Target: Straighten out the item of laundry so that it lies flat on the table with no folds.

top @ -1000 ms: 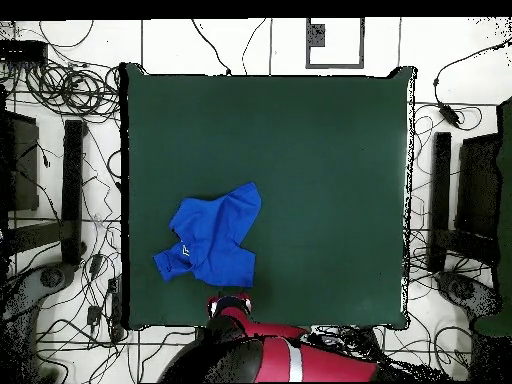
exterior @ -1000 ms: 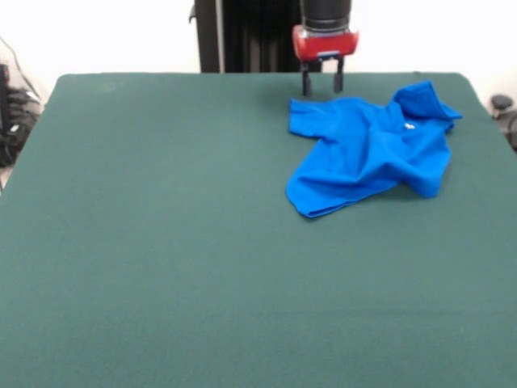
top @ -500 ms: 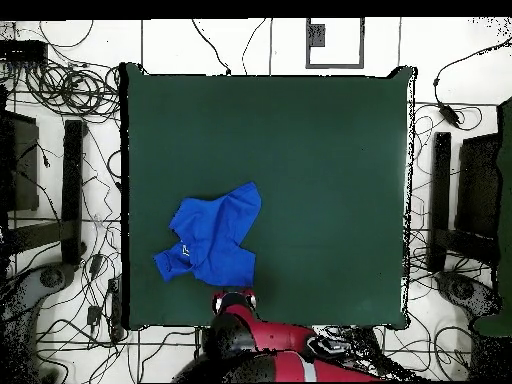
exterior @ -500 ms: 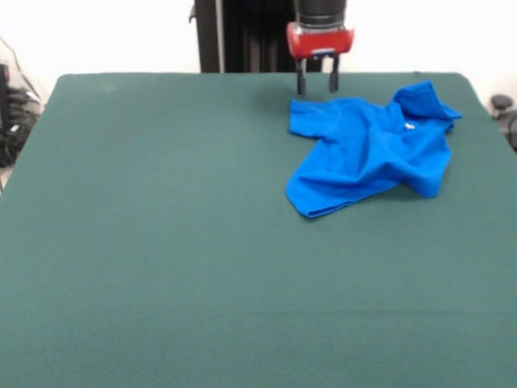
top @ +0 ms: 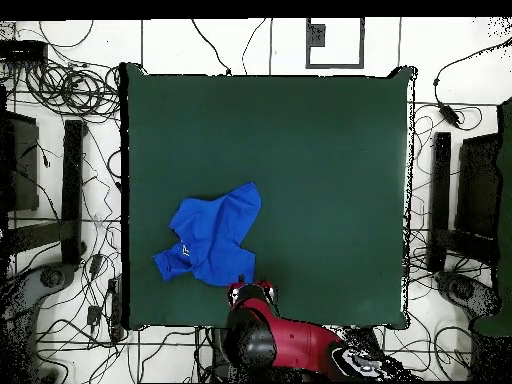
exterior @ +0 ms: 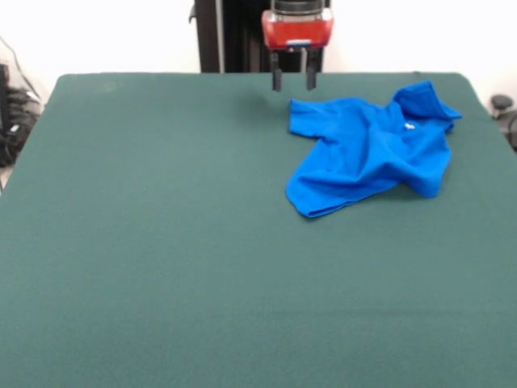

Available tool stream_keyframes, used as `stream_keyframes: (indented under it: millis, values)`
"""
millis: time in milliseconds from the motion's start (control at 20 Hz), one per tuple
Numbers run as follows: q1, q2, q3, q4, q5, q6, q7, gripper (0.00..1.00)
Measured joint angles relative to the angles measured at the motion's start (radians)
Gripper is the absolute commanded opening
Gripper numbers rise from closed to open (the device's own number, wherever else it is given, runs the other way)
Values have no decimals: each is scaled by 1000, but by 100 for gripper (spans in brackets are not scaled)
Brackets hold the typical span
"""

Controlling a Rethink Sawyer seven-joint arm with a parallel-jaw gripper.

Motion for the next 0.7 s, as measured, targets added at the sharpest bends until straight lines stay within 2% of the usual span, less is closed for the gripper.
stream_keyframes:
  millis: [300, 700]
  values:
    - [-6, 6, 0, -1, 0, 4, 0, 100]
    - [27, 73, 0, -7, 26, 4, 0, 100]
